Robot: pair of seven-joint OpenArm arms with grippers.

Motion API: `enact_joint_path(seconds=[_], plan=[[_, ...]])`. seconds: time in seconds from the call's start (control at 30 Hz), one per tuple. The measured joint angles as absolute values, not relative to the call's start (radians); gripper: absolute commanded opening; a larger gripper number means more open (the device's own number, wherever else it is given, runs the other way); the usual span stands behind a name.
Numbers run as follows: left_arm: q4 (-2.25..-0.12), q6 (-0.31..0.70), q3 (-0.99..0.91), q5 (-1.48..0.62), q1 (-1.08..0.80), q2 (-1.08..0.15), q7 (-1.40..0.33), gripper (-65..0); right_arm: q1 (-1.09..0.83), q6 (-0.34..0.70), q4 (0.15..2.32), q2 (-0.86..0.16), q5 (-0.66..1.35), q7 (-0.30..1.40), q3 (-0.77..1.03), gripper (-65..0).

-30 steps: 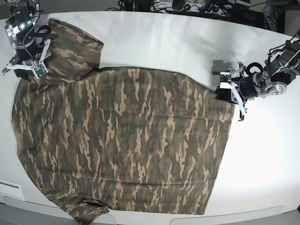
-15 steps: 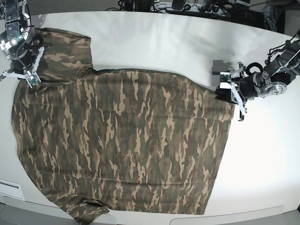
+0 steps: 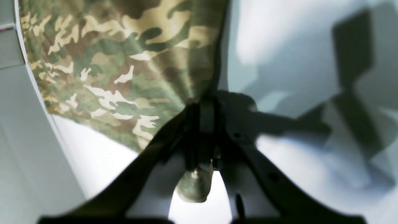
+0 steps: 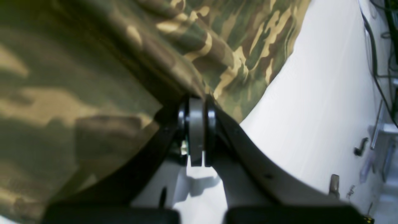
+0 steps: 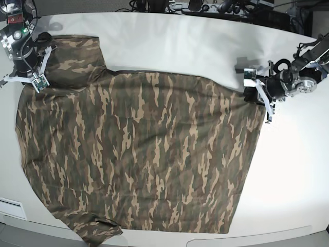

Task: Fold the T-shirt properly
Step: 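Lift the grasped shirt corners and pull them away from the hem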

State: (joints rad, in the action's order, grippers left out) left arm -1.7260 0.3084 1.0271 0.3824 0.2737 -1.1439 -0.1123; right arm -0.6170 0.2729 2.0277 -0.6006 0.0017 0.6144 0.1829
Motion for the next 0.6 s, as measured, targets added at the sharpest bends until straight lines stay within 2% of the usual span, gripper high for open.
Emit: enact_joint_path(seconds=[0.1, 0.37, 0.6], plan=[[-1.795, 0.227, 1.035, 0.389, 0.240, -1.191, -0.197, -65.0, -0.683, 0.286, 2.086, -0.601, 0.007, 0.614, 0.220, -65.0], [-1.900, 0.205, 1.042, 0.405, 0.194, -1.247, -0.260, -65.0, -0.864, 0.282, 2.210, -0.602, 0.046, 0.610, 0.368, -65.0], [-2.044, 0.099, 1.044, 0.423, 0.135, -1.277, -0.401, -65.0, -0.982, 0.285, 2.241, -0.602, 0.084, 0.613, 0.416, -65.0]])
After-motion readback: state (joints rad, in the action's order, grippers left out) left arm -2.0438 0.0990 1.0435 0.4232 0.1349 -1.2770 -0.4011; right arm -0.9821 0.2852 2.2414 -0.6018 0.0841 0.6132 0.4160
